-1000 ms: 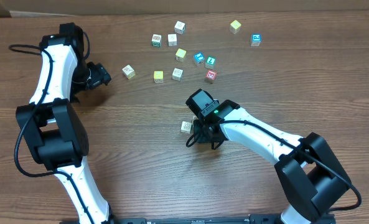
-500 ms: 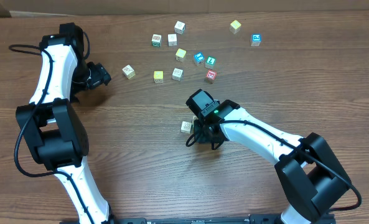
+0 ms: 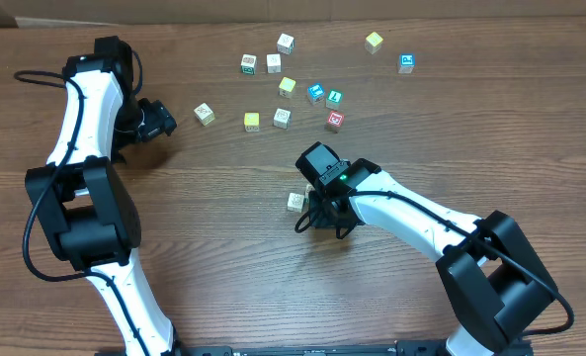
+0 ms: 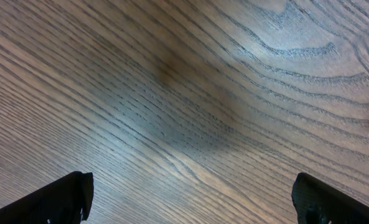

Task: Form a circle

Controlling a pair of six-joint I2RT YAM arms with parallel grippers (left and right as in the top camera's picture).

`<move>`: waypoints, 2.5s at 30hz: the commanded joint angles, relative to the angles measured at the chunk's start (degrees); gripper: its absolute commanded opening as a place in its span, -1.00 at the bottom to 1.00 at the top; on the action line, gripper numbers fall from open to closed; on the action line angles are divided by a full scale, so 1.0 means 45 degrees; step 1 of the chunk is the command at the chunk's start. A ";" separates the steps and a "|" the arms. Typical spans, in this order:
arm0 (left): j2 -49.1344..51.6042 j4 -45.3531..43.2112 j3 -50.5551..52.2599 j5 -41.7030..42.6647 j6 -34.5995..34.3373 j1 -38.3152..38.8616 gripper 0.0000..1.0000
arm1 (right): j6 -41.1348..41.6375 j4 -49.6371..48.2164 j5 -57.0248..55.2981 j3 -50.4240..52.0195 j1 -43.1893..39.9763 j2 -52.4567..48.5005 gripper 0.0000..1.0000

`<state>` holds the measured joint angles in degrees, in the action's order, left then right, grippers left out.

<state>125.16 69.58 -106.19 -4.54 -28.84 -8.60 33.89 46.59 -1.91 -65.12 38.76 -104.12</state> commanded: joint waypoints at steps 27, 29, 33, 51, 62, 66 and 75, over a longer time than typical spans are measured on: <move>0.0160 -0.0010 0.0049 0.0019 -0.0262 0.0083 0.99 | -0.0199 0.0374 0.0015 -0.0573 0.0015 -0.0034 -0.37; 0.0160 -0.0005 0.0049 0.0019 -0.0262 0.0083 0.99 | -0.0204 0.0325 0.0015 -0.0573 0.0015 -0.0034 -0.36; 0.0160 -0.0010 0.0049 0.0019 -0.0262 0.0083 0.99 | -0.0199 0.0214 0.0015 -0.0573 0.0015 -0.0034 -0.36; 0.0160 -0.0005 0.0049 0.0019 -0.0262 0.0083 0.99 | -0.0194 0.0044 0.0010 -0.0573 0.0015 -0.0034 -0.41; 0.0160 -0.0005 0.0049 0.0019 -0.0262 0.0083 0.99 | -0.0199 0.0039 0.0010 -0.0573 0.0015 -0.0034 -0.44; 0.0160 -0.0005 0.0049 0.0019 -0.0262 0.0083 0.99 | -0.0199 0.0039 0.0010 -0.0573 0.0015 -0.0034 -0.43; 0.0160 -0.0005 0.0049 0.0019 -0.0262 0.0083 0.99 | -0.0204 0.0000 0.0005 -0.0573 0.0015 -0.0034 -0.41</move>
<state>125.16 69.58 -106.19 -4.54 -28.86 -8.60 33.01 47.11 -1.72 -65.84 38.76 -104.12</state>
